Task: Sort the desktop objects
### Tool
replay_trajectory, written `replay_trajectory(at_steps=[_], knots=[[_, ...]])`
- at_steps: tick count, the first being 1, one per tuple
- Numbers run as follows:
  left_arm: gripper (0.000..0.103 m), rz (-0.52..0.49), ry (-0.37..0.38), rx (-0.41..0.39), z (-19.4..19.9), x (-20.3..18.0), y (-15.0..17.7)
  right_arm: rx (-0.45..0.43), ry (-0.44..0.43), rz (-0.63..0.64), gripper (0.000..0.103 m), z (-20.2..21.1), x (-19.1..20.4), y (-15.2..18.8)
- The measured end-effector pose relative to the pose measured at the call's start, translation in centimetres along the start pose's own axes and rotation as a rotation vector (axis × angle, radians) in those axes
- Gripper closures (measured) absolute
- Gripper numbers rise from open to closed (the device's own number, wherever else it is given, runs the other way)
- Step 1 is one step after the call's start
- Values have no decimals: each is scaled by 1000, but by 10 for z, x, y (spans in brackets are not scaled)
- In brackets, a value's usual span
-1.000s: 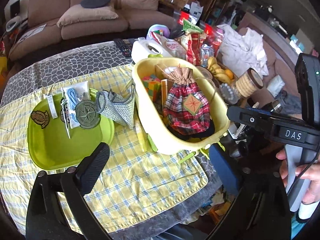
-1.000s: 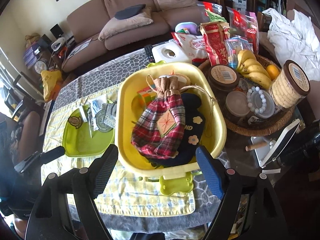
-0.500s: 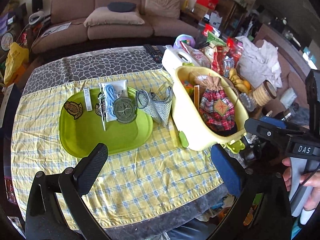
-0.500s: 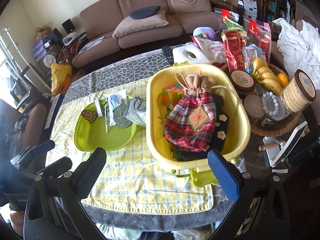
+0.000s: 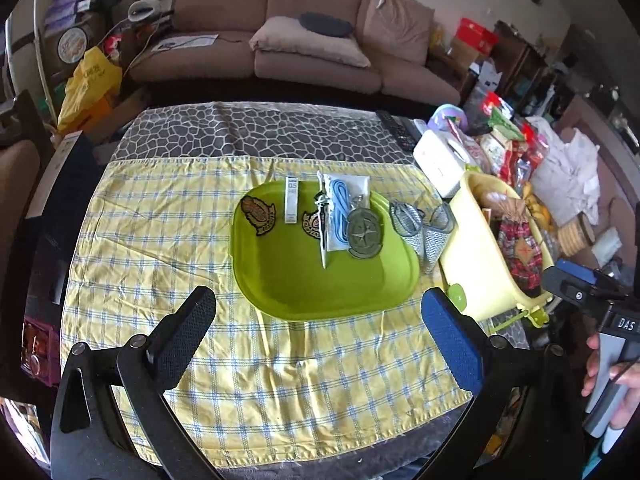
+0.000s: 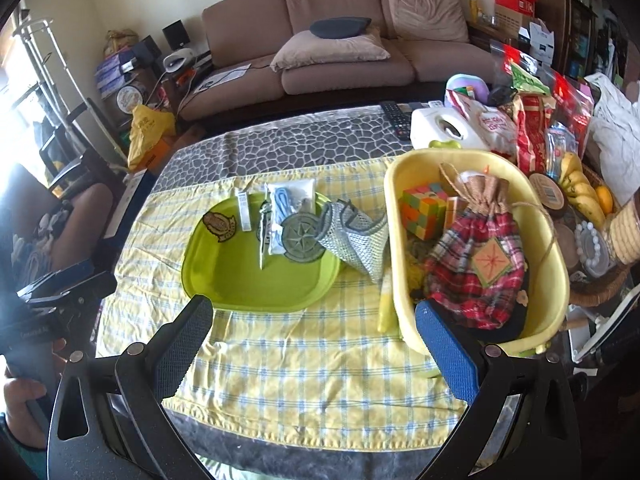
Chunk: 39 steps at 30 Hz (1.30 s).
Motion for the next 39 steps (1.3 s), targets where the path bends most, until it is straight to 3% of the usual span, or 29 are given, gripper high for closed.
replay_trajectory(at_steps=[7,16,26,29,31,35,39], knots=[[0,74,10,21,-27,44,6,14,-69,5,1,-43,30,-5],[0,93,27,44,-76,58,12,-22,-90,-23,2,-94,48,-12],[4,69,10,46,-131,55,9,-3,-95,-54,44,-163,48,-15],[13,39,-2,55,-144,49,6,-1,-94,-85,48,-178,41,-15],[13,15,-4,56,-153,43,4,-6,-87,-101,51,-185,36,-17],[22,-11,19,80,-172,31,-6,-16,-43,-105,65,-195,29,-18],[28,-27,37,141,-200,22,-21,-10,-5,-83,67,-207,24,-21]])
Point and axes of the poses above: each gripper's, at about its wrist camera, not at the fingertips, and z roughly against the way its jaws point, x to its left, y to its underside, the point moved 1 cm from there along -z, roughly the way its jaws point
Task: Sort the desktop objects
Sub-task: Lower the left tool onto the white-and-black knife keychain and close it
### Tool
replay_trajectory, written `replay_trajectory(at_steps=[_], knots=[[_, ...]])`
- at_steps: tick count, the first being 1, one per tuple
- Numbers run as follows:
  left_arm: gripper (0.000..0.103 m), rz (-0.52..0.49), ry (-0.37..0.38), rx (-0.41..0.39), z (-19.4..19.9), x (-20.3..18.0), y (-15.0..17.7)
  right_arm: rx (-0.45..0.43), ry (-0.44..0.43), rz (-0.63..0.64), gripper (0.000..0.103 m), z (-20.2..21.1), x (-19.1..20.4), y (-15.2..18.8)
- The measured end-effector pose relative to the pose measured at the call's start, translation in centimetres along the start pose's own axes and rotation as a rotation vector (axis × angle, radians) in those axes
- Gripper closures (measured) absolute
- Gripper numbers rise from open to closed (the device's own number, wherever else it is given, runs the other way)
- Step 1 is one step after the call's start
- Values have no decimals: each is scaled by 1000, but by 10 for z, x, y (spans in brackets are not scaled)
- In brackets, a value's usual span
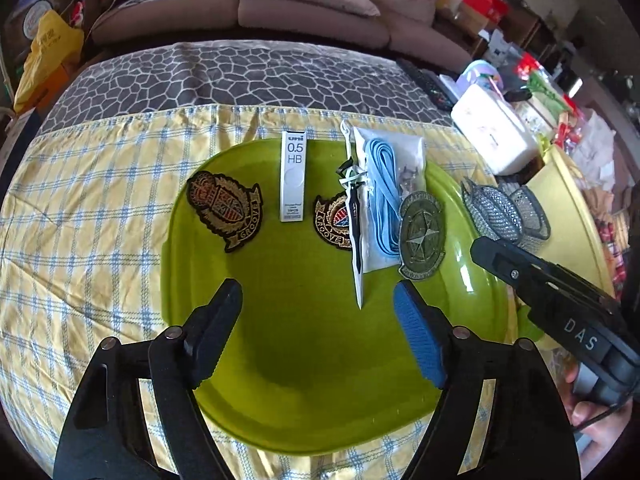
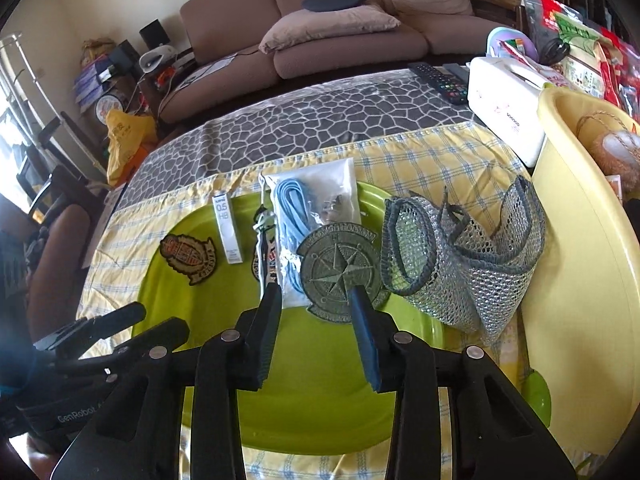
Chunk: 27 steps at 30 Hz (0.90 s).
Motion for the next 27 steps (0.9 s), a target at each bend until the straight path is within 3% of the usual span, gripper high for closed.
replay_trajectory(at_steps=[6,14,16,19,21,24,27], knots=[[38,-23,-9,70,-40,-15,-27,28,-1,6,67,-10,-9,-5],[38,6,7,131,-75,-15,-34,40,-36,1,67,-9,-17,-7],[46,16,18,144,-80,-14,-33,42,-39,-3,67,-9,-19,-7],[66,22,37,139,-82,-12,-33,48,-46,-10,67,-10,-23,-7],[91,49,86,156,-84,-10,-35,48,-48,-15,67,-9,-26,-7],[99,58,81,125,-77,-6,-37,43,-56,-25,67,-7,-28,-8],[99,74,96,86,-61,-1,-38,35,-76,-39,67,-3,-28,-10]])
Point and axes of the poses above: each gripper's, at about its wrist camera, not at the fingertips, and z roughly against the way its jaws point, x to its left, y to its underside, the point moved 1 cm from there along -z, roughly the way its jaws point
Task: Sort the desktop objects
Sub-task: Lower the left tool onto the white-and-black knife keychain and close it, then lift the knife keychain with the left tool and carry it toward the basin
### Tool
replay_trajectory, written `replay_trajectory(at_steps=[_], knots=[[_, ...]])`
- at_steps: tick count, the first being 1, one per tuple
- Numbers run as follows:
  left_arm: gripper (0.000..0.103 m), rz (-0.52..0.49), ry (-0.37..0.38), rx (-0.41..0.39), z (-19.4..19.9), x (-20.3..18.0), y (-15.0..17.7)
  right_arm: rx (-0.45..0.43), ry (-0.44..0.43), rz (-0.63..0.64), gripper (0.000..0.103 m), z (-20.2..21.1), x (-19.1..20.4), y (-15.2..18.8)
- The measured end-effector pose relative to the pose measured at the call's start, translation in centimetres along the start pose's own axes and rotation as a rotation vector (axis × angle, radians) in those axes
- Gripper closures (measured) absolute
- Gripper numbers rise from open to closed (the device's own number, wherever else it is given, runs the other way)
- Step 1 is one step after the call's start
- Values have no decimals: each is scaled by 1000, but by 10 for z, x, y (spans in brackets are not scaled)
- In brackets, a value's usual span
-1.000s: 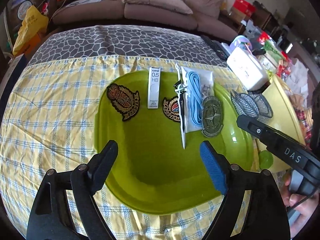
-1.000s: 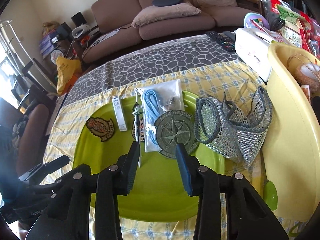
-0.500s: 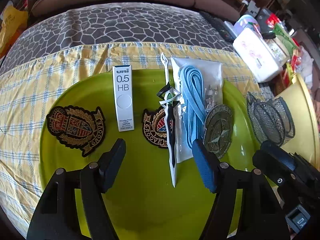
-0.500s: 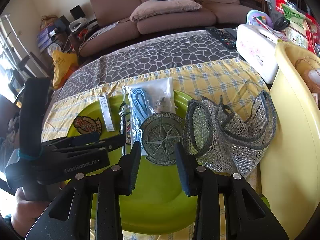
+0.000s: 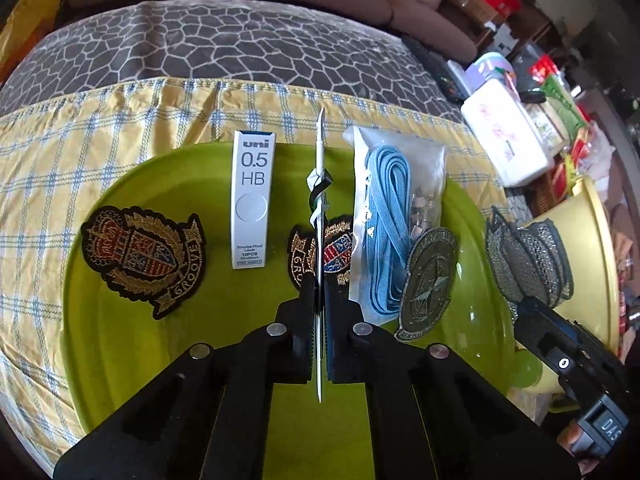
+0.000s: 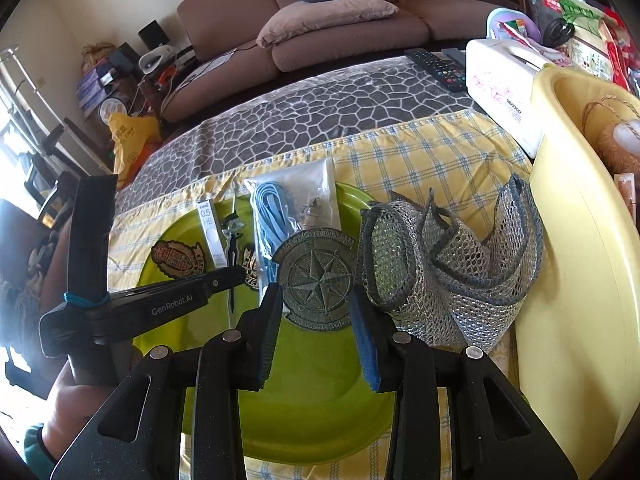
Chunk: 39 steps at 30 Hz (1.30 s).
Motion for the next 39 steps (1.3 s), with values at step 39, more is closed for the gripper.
replay_trajectory(at_steps=[39], knots=[[99,198,165,-284,156,85,38,-21,-98,72,47,-53,81,-20]])
Point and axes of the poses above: each gripper's, at about its wrist camera, not at the fingertips, and z roughly against the way its jaws point, x to its left, y to its underside, the point moved 1 cm from there along -z, roughly the way its jaws point
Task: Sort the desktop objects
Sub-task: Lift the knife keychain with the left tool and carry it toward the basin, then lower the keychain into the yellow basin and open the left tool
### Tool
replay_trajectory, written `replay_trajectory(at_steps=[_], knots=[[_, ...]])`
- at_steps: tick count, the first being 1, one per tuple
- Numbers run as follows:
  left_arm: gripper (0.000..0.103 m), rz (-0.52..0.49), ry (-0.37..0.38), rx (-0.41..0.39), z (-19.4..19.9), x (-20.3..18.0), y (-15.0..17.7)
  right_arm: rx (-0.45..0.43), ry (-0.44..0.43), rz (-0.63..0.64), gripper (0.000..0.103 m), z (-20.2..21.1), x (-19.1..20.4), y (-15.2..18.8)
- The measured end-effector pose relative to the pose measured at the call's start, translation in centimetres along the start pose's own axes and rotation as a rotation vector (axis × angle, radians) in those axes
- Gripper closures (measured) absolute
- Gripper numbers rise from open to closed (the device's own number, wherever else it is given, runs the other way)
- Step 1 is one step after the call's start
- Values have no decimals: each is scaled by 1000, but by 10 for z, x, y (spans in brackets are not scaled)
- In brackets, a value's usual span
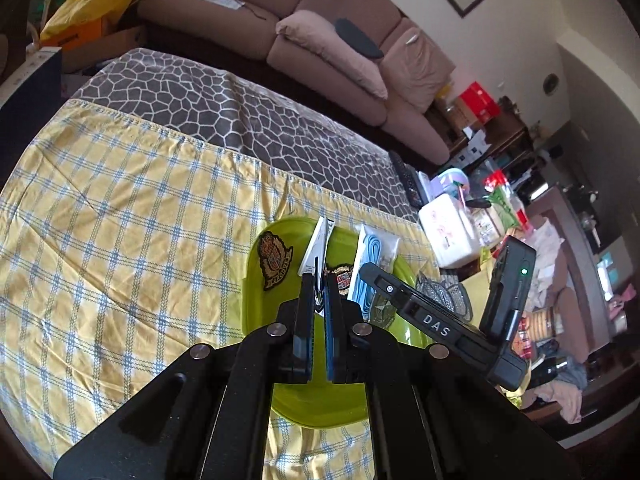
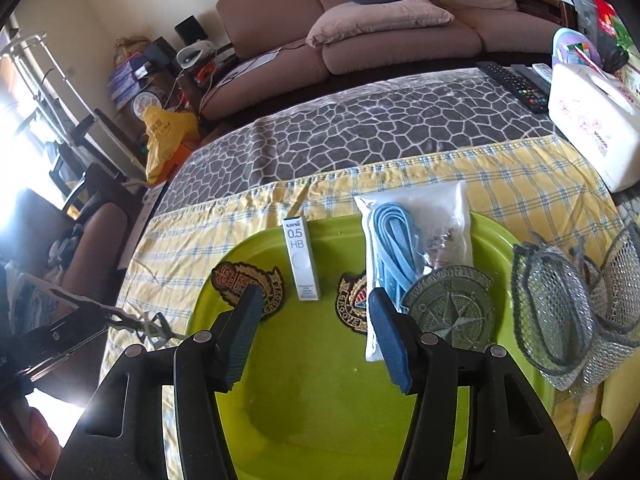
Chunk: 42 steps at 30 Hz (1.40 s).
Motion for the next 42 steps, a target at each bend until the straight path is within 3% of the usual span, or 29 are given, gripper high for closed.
replay_trajectory(at_steps=[9,14,19,24,32,36,42], knots=[[99,59,8,-17,7,27,-14,83,108,116,59,-66,27,-17],[99,76,22,-6,3,31,-14,132,167,170,76,-90,34,-19],[99,82,25,-10,4,32,-14,136,198,192,84,-97,39,-17],[99,79,32,-9,5,29,-13,125,196,207,84,-91,42,-14],[99,5,68,30,1,-6,-2,77,112,158,84,-26,35,-18],[99,-73,123,64,-3,-51,8,34,71,125,84,36,18,-22],[99,-197,196,129,-15,-135,27,-31,86,62,84,131,-31,-28]])
Point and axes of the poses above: each gripper's, at about its wrist camera, not at the fingertips, and z roughly against the way its jaws point, x to its left, y to its underside, the point moved 1 cm from there along -z, roughly the way its jaws point
